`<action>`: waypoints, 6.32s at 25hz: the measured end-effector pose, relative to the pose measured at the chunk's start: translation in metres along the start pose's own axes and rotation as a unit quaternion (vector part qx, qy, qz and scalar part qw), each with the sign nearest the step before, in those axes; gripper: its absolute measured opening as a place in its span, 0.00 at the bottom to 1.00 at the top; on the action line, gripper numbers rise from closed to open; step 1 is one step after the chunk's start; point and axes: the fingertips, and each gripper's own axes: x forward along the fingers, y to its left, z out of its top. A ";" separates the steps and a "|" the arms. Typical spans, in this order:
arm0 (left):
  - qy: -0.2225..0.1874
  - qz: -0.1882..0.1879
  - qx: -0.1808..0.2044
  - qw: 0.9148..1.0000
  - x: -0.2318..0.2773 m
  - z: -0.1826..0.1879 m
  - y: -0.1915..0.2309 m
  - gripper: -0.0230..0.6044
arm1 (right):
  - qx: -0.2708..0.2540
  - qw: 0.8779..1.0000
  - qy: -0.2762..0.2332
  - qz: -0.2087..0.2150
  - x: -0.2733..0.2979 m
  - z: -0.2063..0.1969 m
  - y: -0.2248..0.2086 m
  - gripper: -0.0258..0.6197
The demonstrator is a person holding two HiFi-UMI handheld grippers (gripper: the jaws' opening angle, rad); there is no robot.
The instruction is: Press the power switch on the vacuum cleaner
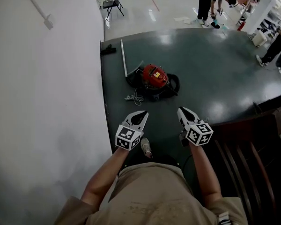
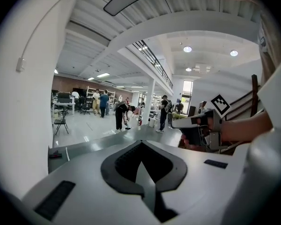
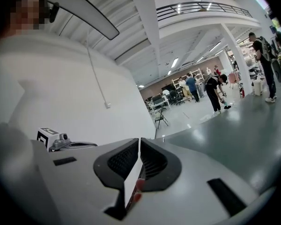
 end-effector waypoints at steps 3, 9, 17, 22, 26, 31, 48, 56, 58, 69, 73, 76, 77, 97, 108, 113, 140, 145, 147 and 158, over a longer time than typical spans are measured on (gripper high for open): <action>-0.002 -0.007 0.001 1.000 0.005 0.000 0.019 0.04 | 0.008 1.000 -0.003 -0.014 0.015 -0.001 -0.004 0.05; -0.017 -0.006 -0.021 1.000 0.007 0.006 0.045 0.04 | 0.014 0.999 0.010 -0.034 0.035 -0.007 -0.005 0.05; -0.020 -0.011 -0.038 0.999 0.024 0.012 0.071 0.04 | -0.022 0.999 -0.011 -0.036 0.051 0.021 0.008 0.05; -0.011 -0.018 -0.039 0.999 0.044 0.016 0.083 0.04 | -0.013 0.999 -0.008 -0.044 0.069 0.025 -0.012 0.05; 0.002 -0.013 -0.035 0.999 0.067 0.021 0.104 0.04 | 0.004 0.999 -0.005 -0.049 0.098 0.032 -0.040 0.05; 0.015 0.009 -0.052 0.998 0.101 0.030 0.146 0.04 | 0.017 0.999 0.009 -0.050 0.143 0.047 -0.083 0.05; 0.086 0.021 -0.107 0.990 0.286 0.053 0.214 0.04 | -0.043 0.993 0.099 -0.043 0.270 0.074 -0.255 0.05; 0.142 0.021 -0.105 0.984 0.353 -0.002 0.252 0.04 | -0.053 0.983 0.175 -0.034 0.345 0.019 -0.321 0.05; 0.161 0.025 -0.106 0.981 0.369 -0.016 0.272 0.04 | -0.064 0.977 0.200 -0.032 0.367 -0.001 -0.332 0.05; 0.261 0.010 -0.113 0.959 0.440 -0.110 0.350 0.04 | -0.090 0.945 0.306 -0.079 0.468 -0.139 -0.397 0.05; 0.282 0.007 -0.132 0.950 0.452 -0.163 0.365 0.04 | -0.097 0.930 0.342 -0.088 0.496 -0.190 -0.416 0.05; 0.293 0.007 -0.144 0.945 0.461 -0.195 0.373 0.04 | -0.099 0.919 0.374 -0.074 0.515 -0.223 -0.420 0.05; 0.294 0.007 -0.144 0.945 0.468 -0.204 0.377 0.04 | -0.106 0.915 0.384 -0.068 0.523 -0.232 -0.426 0.05; 0.292 0.038 -0.140 0.945 0.534 -0.295 0.435 0.04 | -0.180 0.857 0.481 -0.033 0.604 -0.365 -0.495 0.05; 0.312 0.028 -0.175 0.933 0.512 -0.273 0.400 0.04 | -0.124 0.866 0.480 -0.062 0.607 -0.344 -0.484 0.05; 0.297 0.015 -0.155 0.942 0.487 -0.192 0.381 0.04 | -0.075 0.934 0.347 -0.042 0.550 -0.230 -0.462 0.05; -0.057 -0.014 -0.067 0.996 0.363 0.269 0.265 0.04 | -0.136 0.985 0.013 0.107 0.381 0.301 -0.198 0.06; -0.106 -0.017 -0.026 0.994 0.338 0.319 0.268 0.04 | -0.171 0.979 -0.051 0.103 0.355 0.367 -0.169 0.07; -0.124 -0.015 0.002 0.992 0.328 0.335 0.271 0.04 | -0.187 0.976 -0.068 0.088 0.339 0.382 -0.172 0.08; -0.157 0.071 0.057 0.983 0.242 0.338 0.359 0.04 | -0.210 0.970 -0.101 -0.068 0.240 0.404 -0.288 0.14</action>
